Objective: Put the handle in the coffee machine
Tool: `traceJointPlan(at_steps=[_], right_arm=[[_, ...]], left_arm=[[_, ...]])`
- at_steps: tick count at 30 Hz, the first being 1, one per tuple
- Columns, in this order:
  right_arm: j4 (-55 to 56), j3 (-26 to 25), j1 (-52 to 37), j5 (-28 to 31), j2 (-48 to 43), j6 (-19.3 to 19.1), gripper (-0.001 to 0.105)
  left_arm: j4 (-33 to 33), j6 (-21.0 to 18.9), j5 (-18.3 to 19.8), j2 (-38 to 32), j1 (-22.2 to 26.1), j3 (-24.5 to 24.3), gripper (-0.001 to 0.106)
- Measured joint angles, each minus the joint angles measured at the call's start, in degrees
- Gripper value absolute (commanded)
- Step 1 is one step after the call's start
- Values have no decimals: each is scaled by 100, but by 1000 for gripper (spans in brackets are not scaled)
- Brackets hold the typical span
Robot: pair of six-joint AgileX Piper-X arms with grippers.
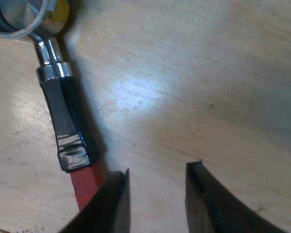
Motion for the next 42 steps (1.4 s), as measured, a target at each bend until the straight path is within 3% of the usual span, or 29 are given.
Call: traceJointPlan(at_steps=[3,28,42], right_arm=[[-10,0,0,-11,186,12,0],[-54,0,0,-11,461,25,0],[-357,0,86,1,1371,35,0]], left_arm=[[0,0,0,0,0,0,81],[0,0,0,0,0,0,81],[0,0,0,0,0,0,81]])
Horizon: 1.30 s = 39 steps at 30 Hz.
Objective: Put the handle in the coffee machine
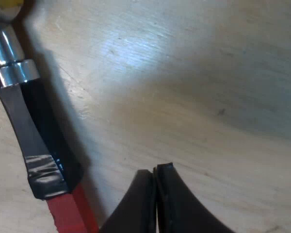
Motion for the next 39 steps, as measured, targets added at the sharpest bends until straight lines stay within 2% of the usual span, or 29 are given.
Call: traceJointPlan(at_steps=[5,12,33,39], right_arm=[[-231,0,255,43,354,0,0],[-667,0,639,434,852,-77,0],[-1311,0,638,478,1508,-365,0],[-1492,263,638,442,1489,-492,0]], left_arm=[[0,0,0,0,0,0,81],[0,0,0,0,0,0,81],[39,0,0,0,0,0,81],[39,0,0,0,0,0,81]])
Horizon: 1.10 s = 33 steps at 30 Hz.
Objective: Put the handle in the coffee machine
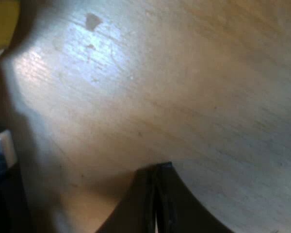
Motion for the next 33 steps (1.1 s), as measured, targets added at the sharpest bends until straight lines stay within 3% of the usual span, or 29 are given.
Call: traceJointPlan(at_steps=[15,20,33], right_arm=[[-68,10,894,109,-5,-6,0],[-210,30,1779,154,-19,-6,0],[-829,55,2528,152,-19,714,0]], left_arm=[[0,0,0,0,0,0,81],[0,0,0,0,0,0,81],[0,0,0,0,0,0,81]])
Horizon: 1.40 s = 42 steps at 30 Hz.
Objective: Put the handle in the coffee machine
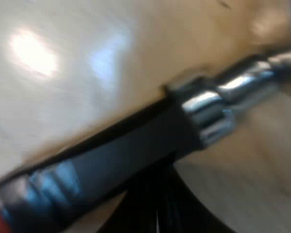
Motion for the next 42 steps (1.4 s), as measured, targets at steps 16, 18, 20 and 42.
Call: traceJointPlan(at_steps=[16,18,20,42], right_arm=[[-1326,63,404,-348,48,952,0],[-1541,76,404,-345,48,1087,0],[-1695,76,404,-345,48,1135,0],[-371,76,470,-692,-634,1708,0]], left_arm=[[0,0,0,0,0,0,81],[0,0,0,0,0,0,81],[0,0,0,0,0,0,81],[0,0,0,0,0,0,81]])
